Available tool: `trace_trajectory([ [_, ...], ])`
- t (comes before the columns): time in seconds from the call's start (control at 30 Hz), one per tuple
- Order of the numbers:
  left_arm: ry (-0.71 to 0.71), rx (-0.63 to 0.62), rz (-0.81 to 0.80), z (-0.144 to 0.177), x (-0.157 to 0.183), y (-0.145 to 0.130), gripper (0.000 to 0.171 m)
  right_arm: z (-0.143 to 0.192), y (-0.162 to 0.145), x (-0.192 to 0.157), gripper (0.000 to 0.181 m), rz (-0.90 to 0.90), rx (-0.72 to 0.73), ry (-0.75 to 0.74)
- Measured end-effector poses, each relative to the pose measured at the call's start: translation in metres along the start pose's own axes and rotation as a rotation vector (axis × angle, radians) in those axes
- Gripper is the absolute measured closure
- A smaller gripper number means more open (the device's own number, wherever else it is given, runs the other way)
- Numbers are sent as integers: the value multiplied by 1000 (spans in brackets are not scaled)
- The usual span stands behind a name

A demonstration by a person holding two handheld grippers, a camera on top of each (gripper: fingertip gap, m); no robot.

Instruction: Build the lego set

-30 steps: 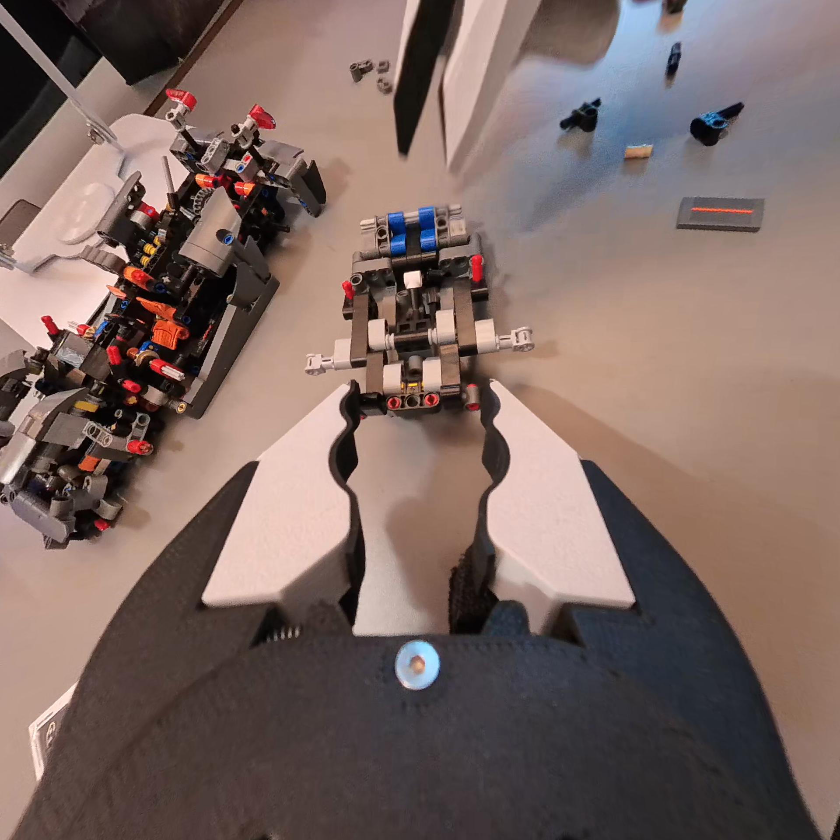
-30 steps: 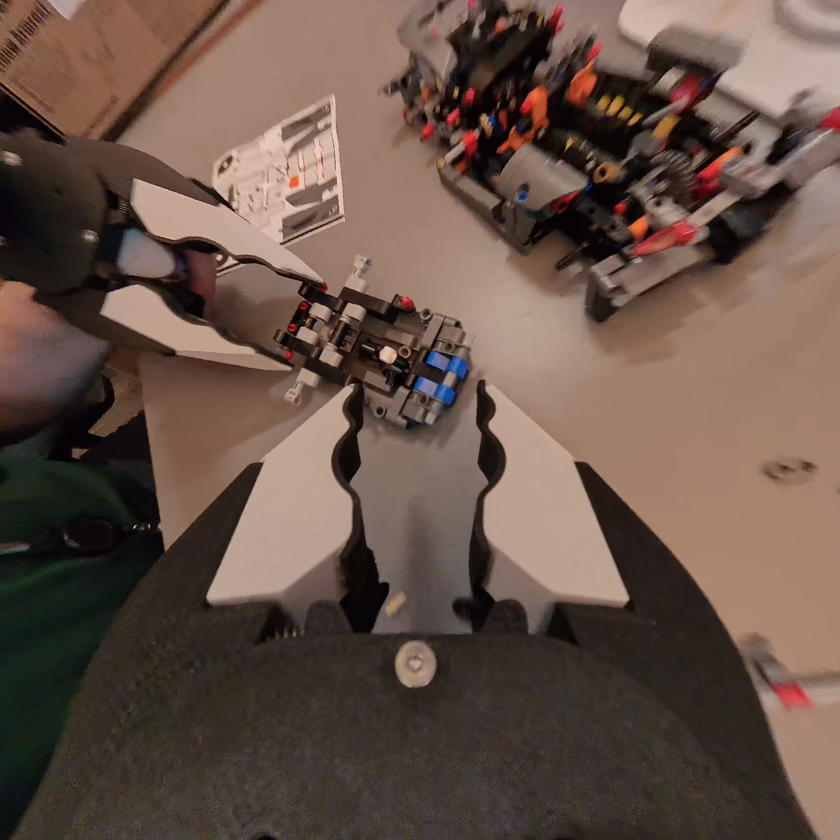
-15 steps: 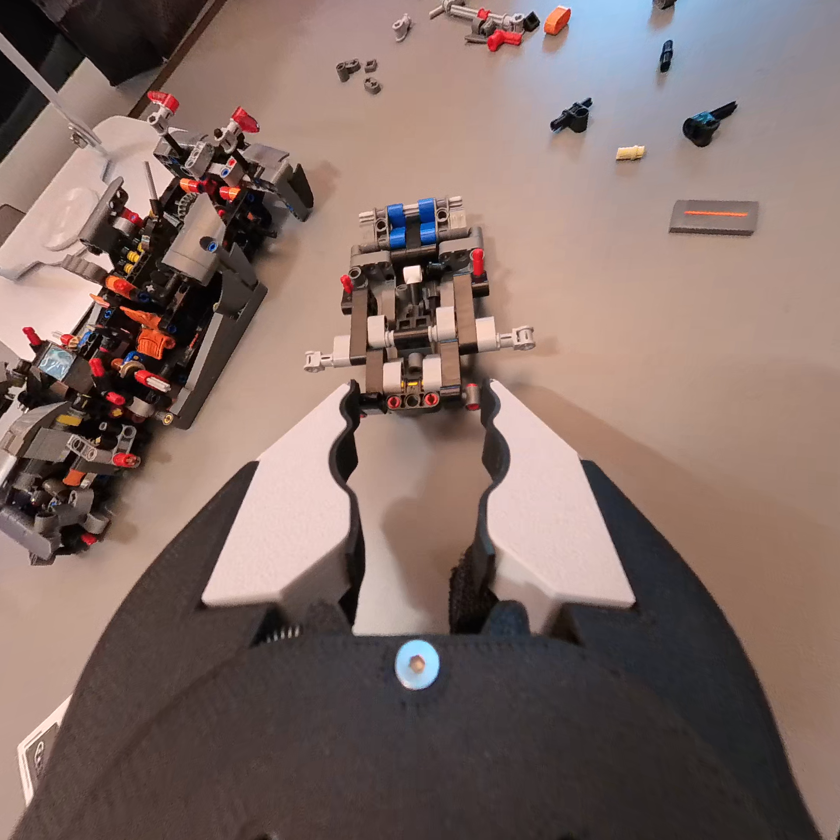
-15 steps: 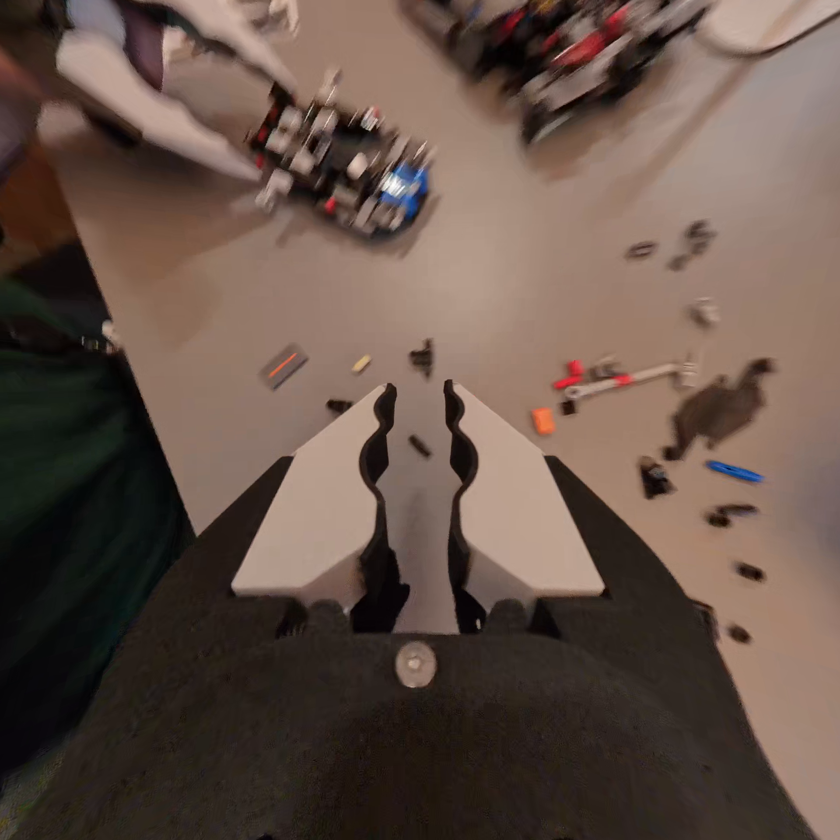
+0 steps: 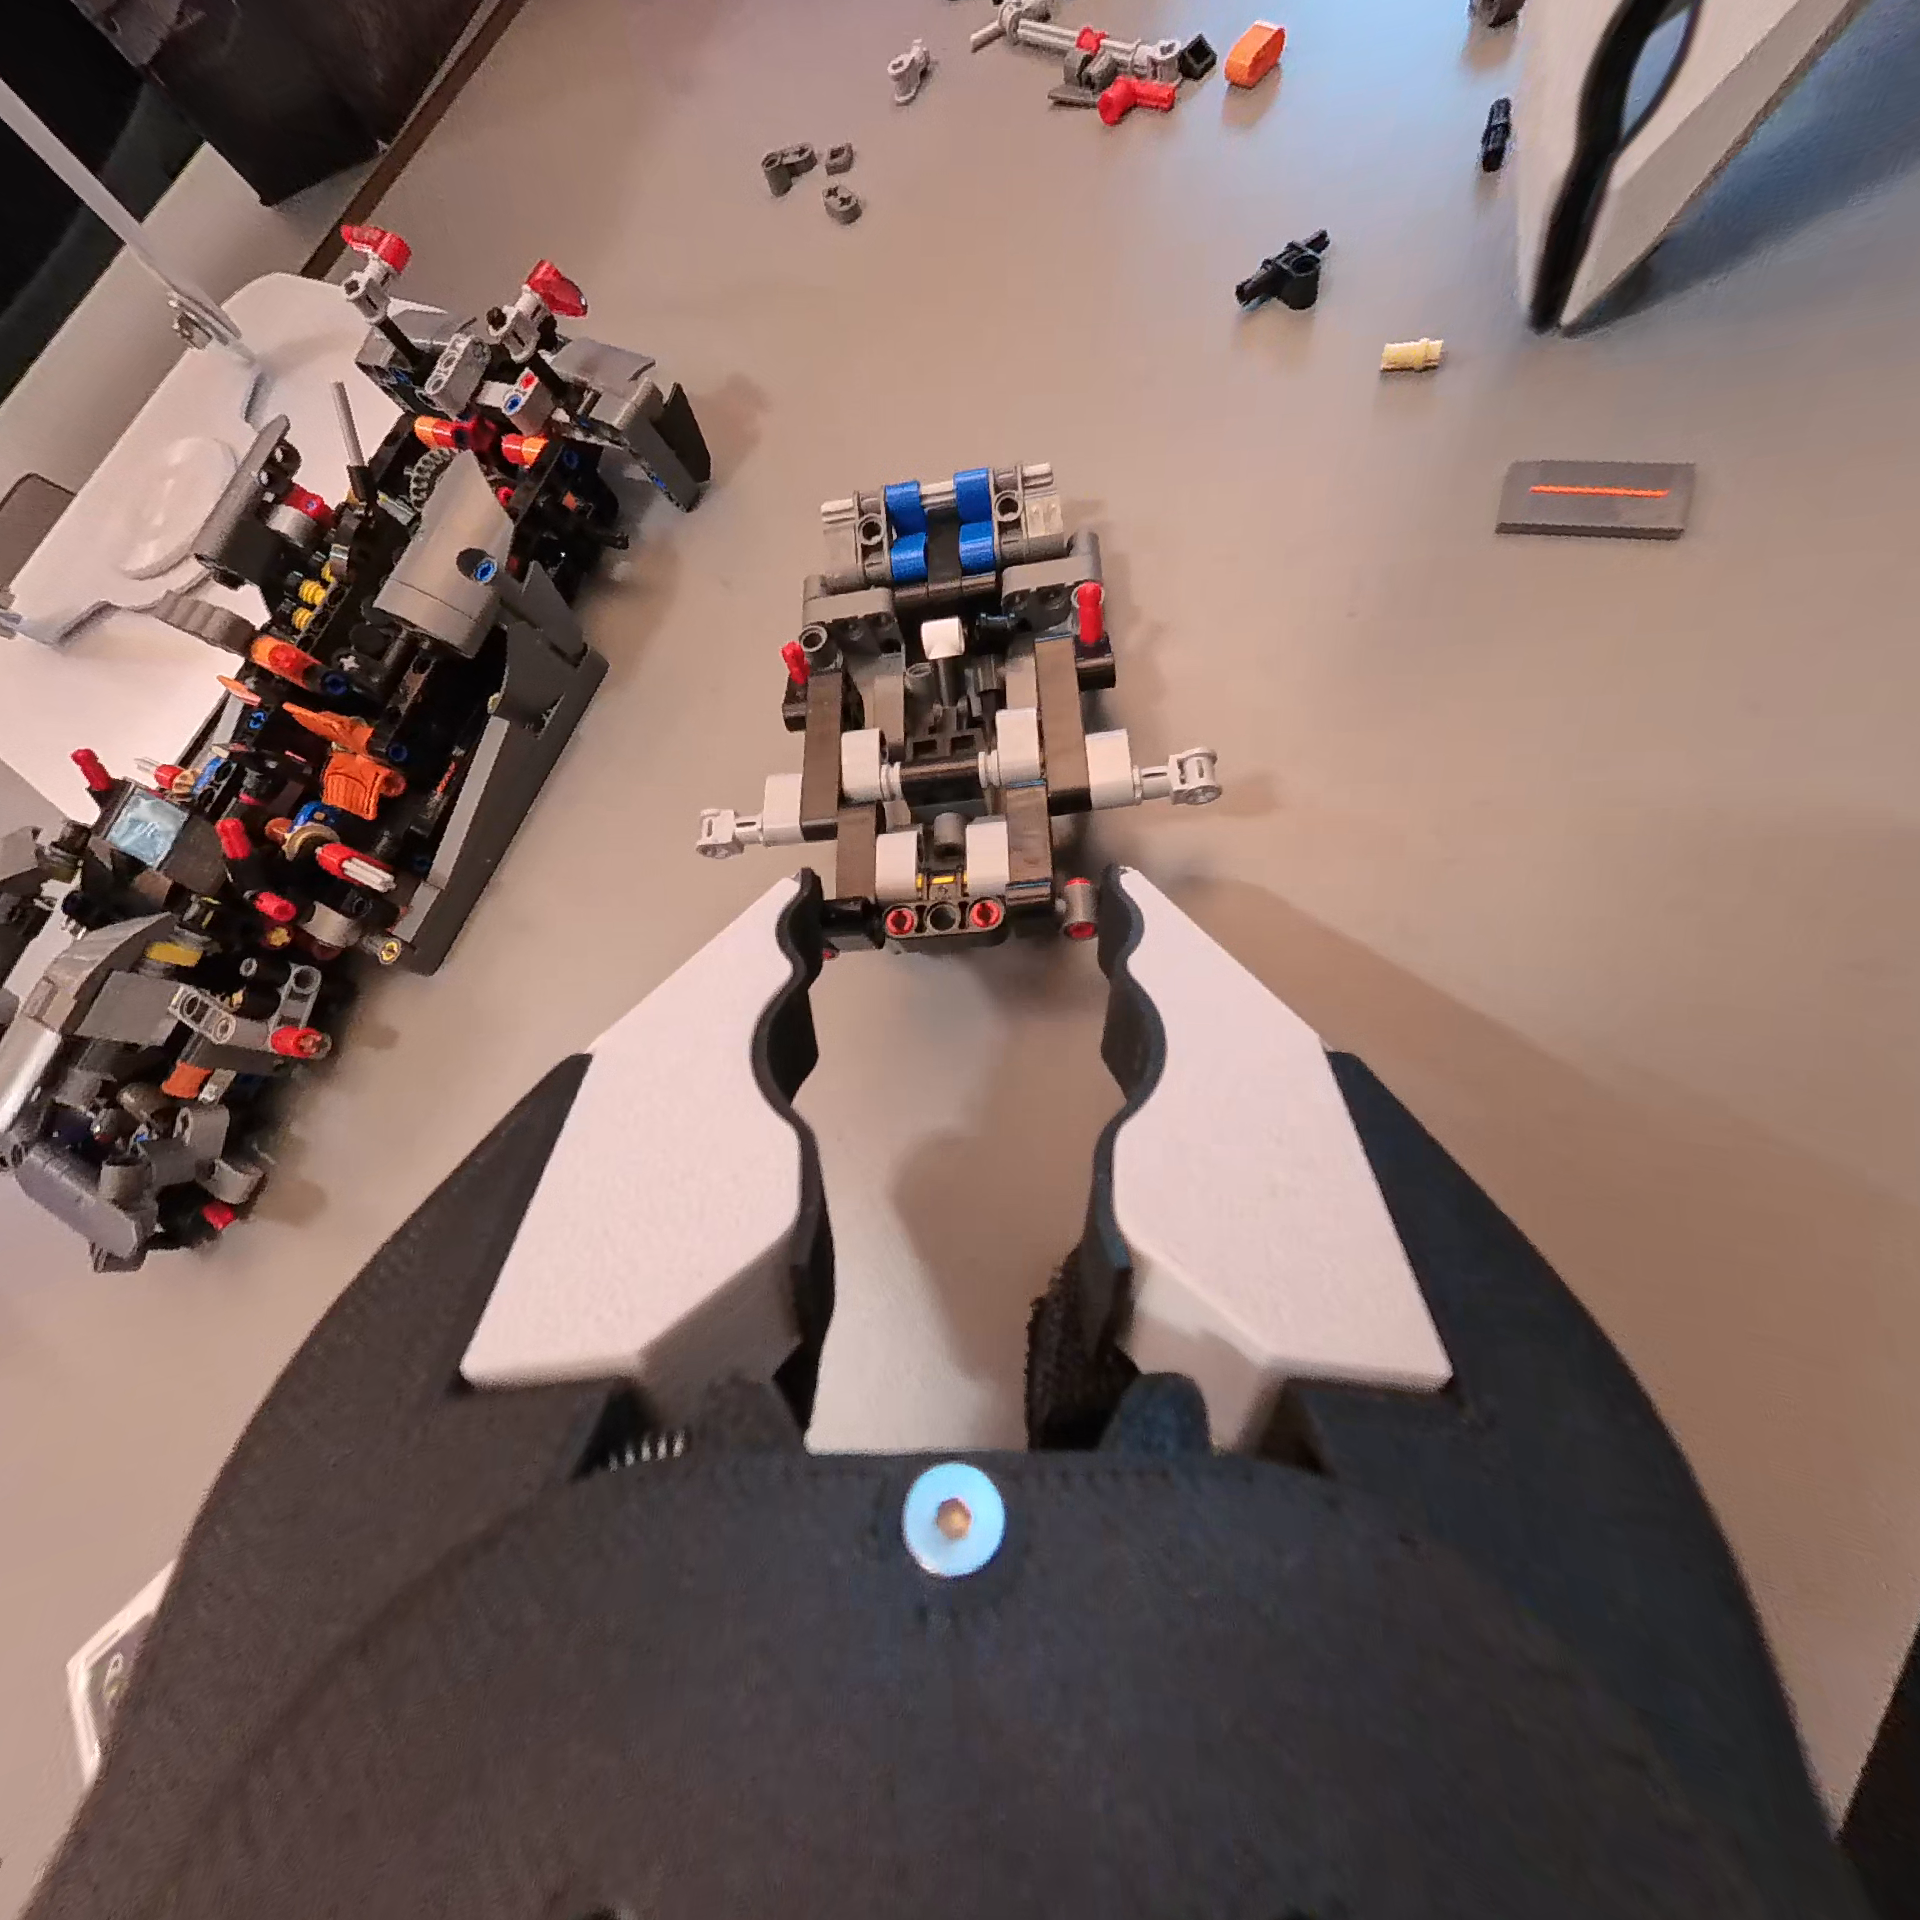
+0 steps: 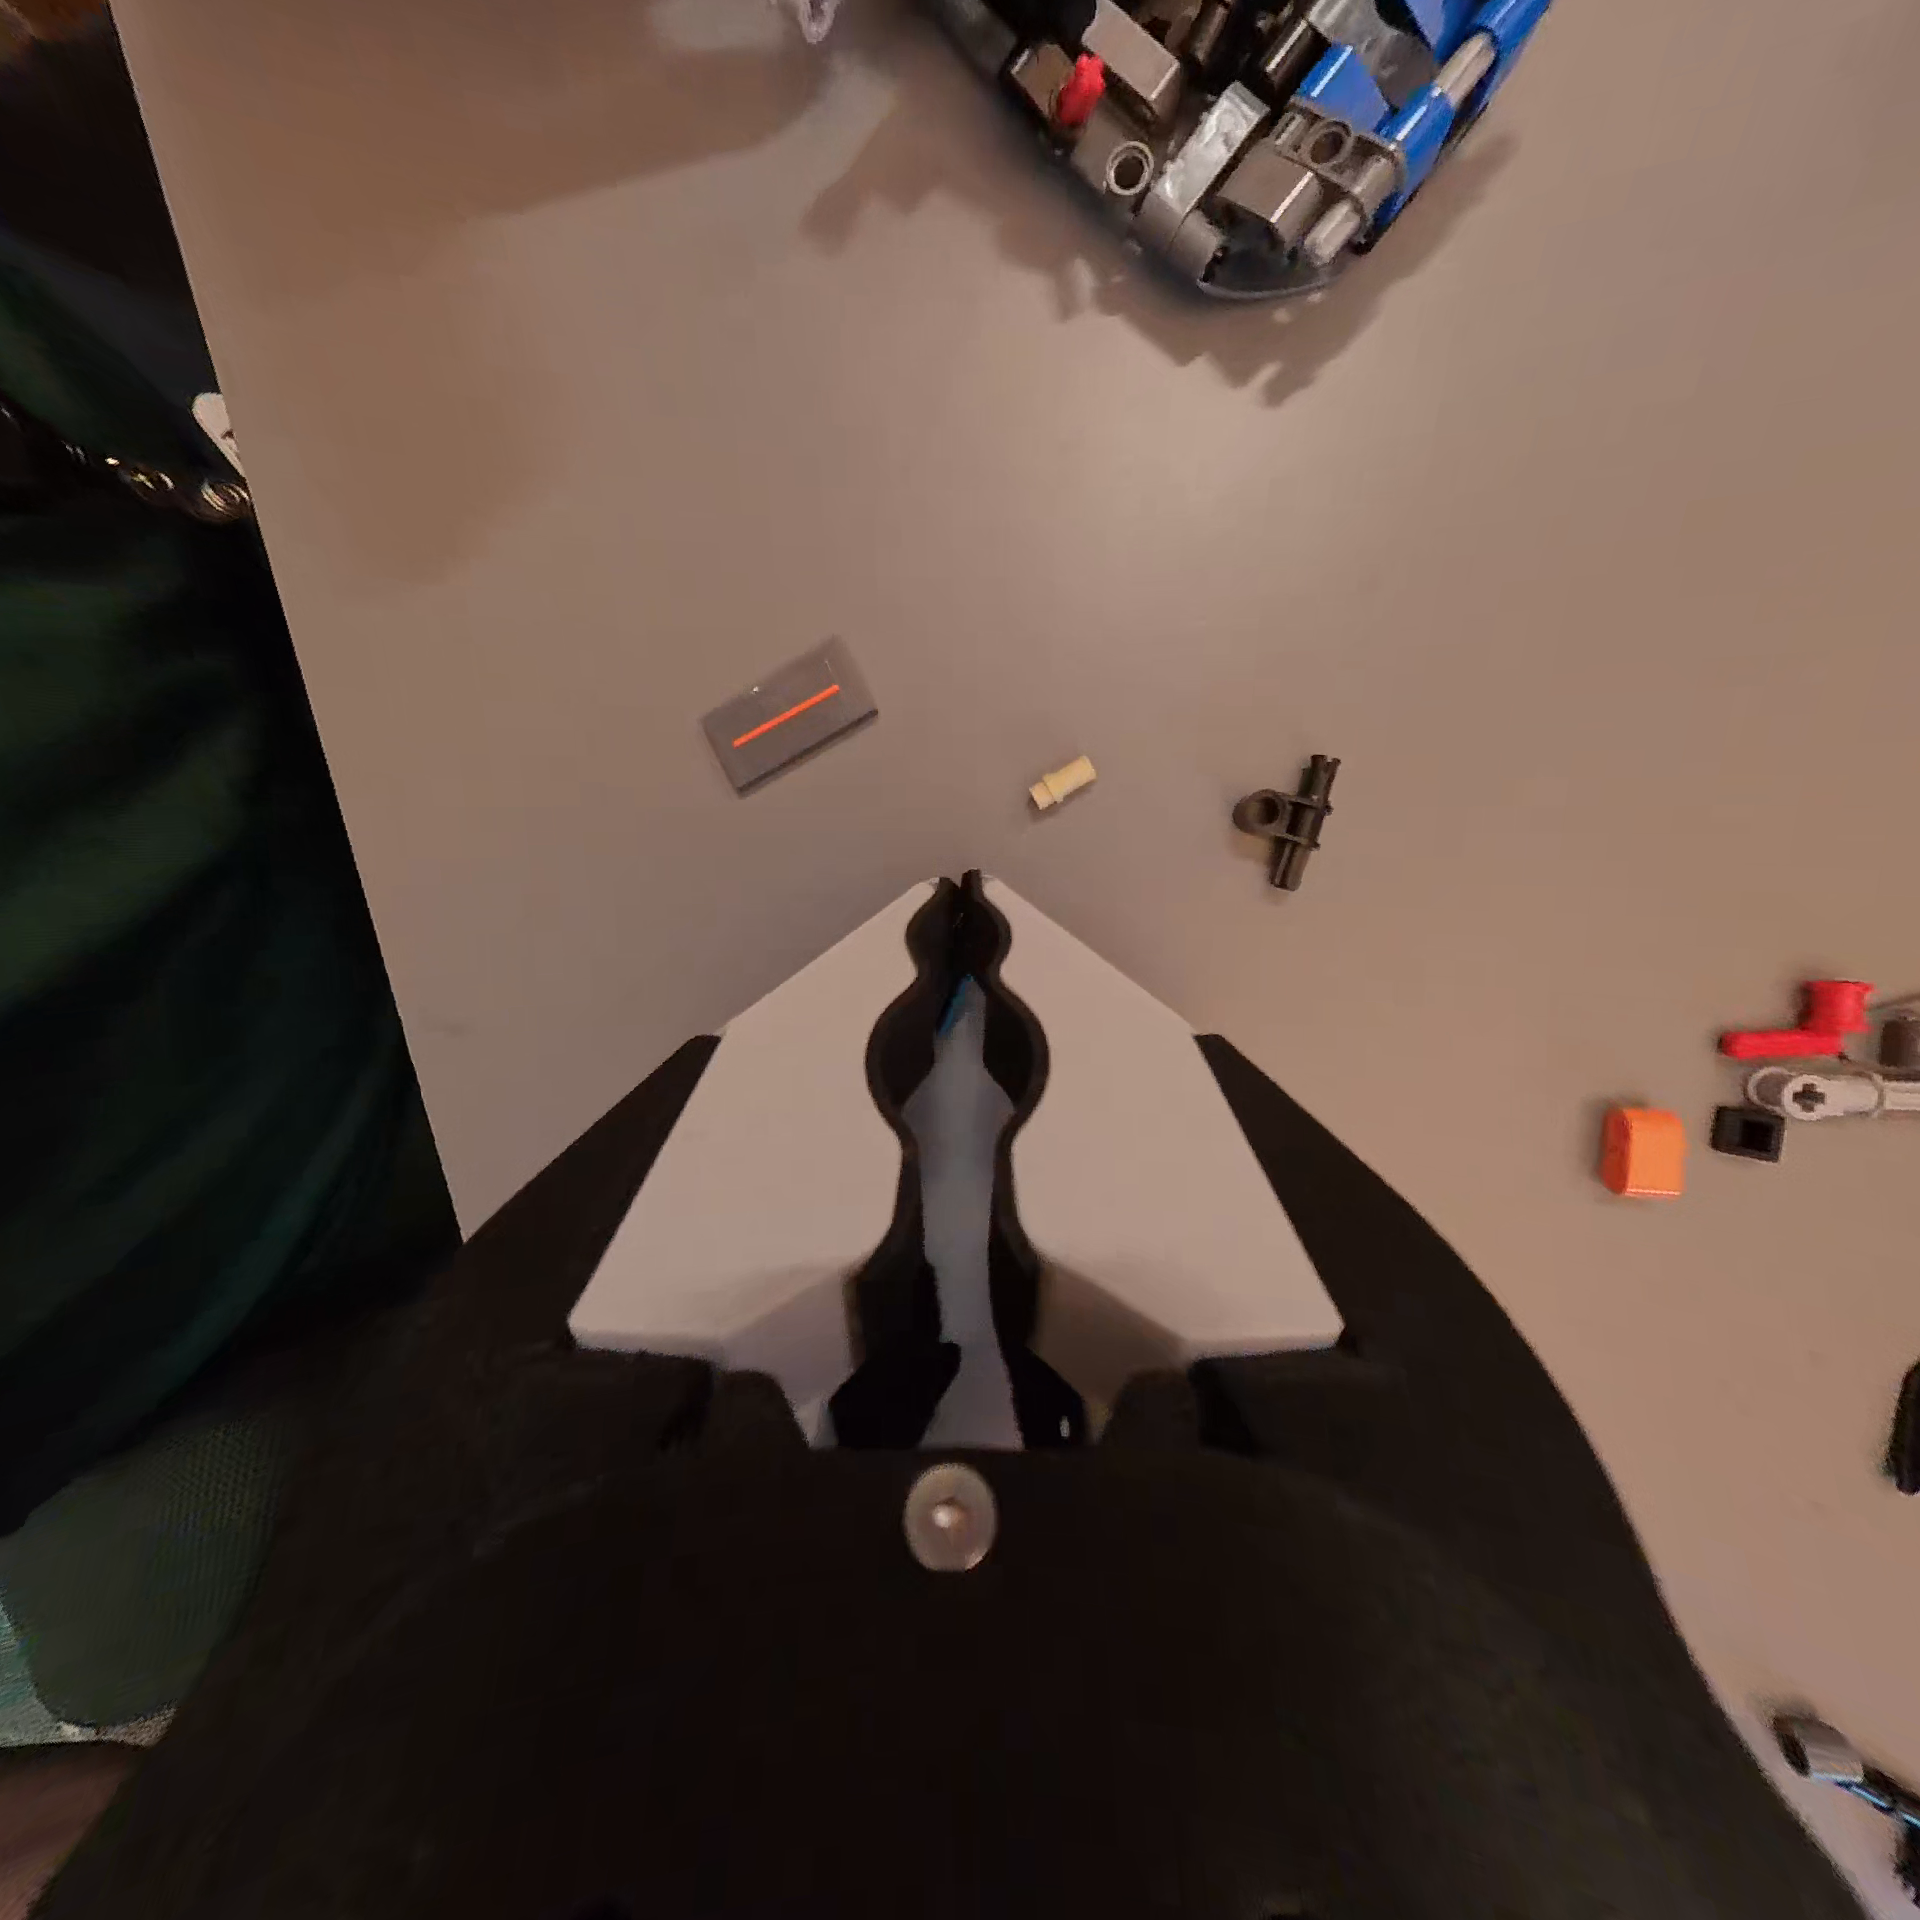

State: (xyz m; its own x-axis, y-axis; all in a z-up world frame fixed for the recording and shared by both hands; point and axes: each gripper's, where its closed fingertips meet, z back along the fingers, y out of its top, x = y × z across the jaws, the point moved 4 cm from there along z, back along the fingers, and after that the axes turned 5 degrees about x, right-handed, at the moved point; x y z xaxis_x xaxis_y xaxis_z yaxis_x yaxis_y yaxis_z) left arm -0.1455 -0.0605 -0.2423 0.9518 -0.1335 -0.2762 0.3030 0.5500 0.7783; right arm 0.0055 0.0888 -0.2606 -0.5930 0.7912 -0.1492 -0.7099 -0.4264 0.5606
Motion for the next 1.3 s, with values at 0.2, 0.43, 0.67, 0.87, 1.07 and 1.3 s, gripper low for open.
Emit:
trace_trajectory([
  [0.2,-2,3,3,1,1,-3,120,8,3,3,174,-34,59,2],
  [0.43,-1,10,-23,3,1,0,120,11,-5,5,159,-62,46,-11],
  [0.67,3,-2,-51,3,0,1,120,14,-7,8,159,-63,47,-22],
  [0.87,12,10,-73,3,1,3,120,15,-8,9,160,-60,49,-26],
  [1.07,31,31,-159,3,5,8,120,15,-11,10,158,-66,47,-17],
  [1.3,35,41,-185,4,6,11,120,24,-10,12,160,-73,103,-24],
])
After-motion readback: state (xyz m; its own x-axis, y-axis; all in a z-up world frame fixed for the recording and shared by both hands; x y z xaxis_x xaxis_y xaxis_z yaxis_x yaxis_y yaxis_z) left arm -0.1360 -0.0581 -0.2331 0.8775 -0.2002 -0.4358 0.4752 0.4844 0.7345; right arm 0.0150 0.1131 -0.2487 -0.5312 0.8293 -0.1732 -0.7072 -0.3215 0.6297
